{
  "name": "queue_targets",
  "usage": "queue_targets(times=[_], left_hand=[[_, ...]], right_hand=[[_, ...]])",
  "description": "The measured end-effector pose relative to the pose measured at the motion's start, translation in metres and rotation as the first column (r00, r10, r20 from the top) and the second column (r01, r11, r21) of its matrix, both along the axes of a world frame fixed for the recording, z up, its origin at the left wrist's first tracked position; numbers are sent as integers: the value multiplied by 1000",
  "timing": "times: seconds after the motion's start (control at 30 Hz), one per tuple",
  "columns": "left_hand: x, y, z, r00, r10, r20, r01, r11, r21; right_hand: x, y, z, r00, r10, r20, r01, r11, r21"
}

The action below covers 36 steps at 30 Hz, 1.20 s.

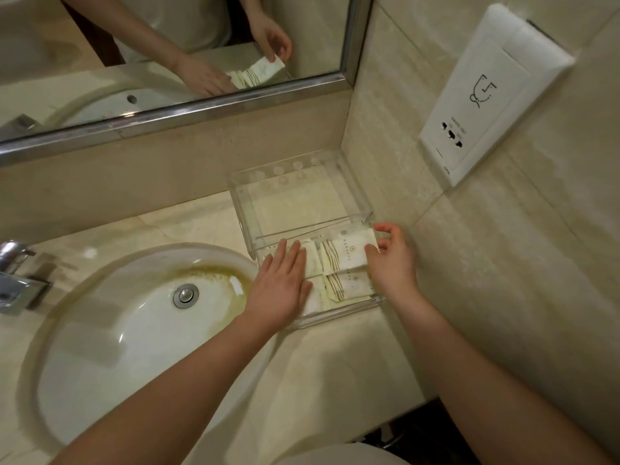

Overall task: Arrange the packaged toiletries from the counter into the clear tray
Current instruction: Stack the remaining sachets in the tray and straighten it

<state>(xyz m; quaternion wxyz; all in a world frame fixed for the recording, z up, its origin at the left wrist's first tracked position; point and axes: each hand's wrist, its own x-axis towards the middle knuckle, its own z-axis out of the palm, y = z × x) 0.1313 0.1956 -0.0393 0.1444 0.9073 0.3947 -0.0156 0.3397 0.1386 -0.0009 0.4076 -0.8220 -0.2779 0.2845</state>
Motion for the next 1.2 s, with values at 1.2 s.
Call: queue_targets(times=[1.2], left_hand=[[8,-4,-11,982,-110,-157,113,993,13]], right_hand=[[-39,-5,-37,586,645,490,-474,763,-438]])
